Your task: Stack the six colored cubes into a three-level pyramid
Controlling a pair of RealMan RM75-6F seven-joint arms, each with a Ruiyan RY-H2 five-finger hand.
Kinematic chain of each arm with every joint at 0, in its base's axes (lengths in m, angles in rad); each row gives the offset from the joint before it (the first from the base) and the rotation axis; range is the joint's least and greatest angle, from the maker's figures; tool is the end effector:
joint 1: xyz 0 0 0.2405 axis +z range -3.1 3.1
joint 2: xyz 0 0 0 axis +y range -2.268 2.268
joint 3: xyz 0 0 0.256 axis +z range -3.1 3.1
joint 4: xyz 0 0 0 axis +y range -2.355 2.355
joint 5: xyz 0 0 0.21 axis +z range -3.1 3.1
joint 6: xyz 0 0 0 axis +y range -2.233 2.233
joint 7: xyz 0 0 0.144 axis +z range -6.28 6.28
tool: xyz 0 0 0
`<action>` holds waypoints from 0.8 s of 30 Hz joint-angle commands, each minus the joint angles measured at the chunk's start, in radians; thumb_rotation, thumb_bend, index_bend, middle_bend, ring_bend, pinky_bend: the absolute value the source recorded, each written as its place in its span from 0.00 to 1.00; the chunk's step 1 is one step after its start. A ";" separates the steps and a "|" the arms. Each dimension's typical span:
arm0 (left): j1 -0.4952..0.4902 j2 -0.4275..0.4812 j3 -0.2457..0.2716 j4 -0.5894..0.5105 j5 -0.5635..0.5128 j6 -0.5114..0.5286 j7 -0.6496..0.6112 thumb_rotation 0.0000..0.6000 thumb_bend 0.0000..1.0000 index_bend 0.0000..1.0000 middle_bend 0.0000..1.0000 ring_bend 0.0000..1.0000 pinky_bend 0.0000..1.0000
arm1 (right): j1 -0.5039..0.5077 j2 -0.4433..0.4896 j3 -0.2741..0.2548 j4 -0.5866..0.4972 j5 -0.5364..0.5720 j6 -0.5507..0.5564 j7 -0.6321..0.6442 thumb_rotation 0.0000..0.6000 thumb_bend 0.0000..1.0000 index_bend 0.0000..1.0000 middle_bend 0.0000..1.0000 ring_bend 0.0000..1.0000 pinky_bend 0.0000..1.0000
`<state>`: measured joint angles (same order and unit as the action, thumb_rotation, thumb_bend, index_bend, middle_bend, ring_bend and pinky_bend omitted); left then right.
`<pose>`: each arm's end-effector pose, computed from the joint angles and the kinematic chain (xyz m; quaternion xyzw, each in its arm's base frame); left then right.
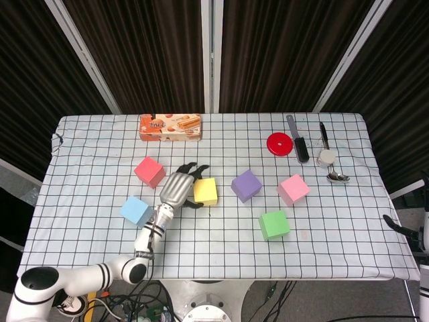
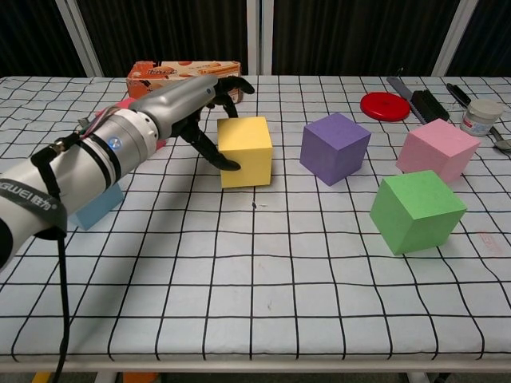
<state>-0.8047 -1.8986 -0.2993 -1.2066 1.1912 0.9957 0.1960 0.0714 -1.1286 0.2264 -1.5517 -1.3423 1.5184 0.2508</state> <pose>-0.0851 0.3509 -0.0864 -0.6864 -0.4217 -0.4683 0.3629 -0.3275 -0.2091 0.2032 0.4525 -0.4112 0.4928 0.6191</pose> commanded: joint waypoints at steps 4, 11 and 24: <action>-0.025 0.024 0.047 0.058 0.074 -0.048 -0.079 1.00 0.10 0.14 0.43 0.12 0.17 | 0.000 0.000 0.000 -0.004 0.001 -0.001 -0.010 1.00 0.03 0.00 0.00 0.00 0.00; -0.039 0.029 0.074 0.094 0.121 -0.062 -0.146 1.00 0.10 0.14 0.42 0.12 0.17 | 0.001 -0.001 -0.001 -0.009 0.003 -0.002 -0.022 1.00 0.03 0.00 0.00 0.00 0.00; -0.046 0.048 0.079 0.102 0.140 -0.082 -0.257 1.00 0.04 0.10 0.14 0.06 0.15 | 0.007 -0.010 -0.002 -0.005 0.005 -0.012 -0.033 1.00 0.03 0.00 0.00 0.00 0.00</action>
<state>-0.8507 -1.8507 -0.2192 -1.1039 1.3322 0.9140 -0.0606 0.0785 -1.1390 0.2240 -1.5567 -1.3374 1.5064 0.2174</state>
